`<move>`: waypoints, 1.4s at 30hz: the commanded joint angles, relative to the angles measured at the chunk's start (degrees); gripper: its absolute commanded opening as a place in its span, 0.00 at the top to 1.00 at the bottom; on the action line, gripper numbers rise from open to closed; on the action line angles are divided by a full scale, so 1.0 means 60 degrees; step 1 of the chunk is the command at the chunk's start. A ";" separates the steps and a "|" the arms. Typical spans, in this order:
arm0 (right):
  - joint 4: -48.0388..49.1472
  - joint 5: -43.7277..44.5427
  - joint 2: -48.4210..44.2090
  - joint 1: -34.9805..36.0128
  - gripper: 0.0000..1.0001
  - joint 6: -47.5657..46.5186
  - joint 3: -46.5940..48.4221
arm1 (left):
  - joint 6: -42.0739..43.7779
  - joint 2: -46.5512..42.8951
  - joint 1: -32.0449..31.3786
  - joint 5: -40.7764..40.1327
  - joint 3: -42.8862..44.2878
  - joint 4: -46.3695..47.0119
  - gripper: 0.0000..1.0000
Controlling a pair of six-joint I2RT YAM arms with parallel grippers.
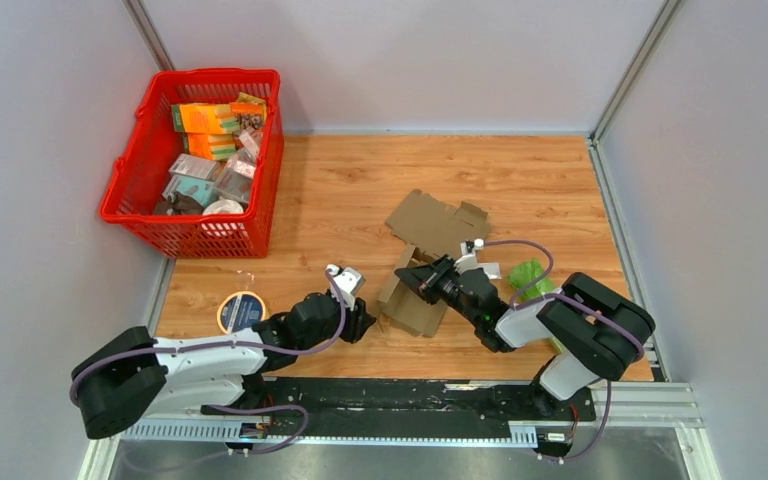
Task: Fold the paper box
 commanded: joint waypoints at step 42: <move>-0.0692 0.1128 0.0219 0.0653 1.00 0.2173 -0.0141 | 0.0453 0.1580 -0.0924 -0.1816 0.0722 0.2487 0.46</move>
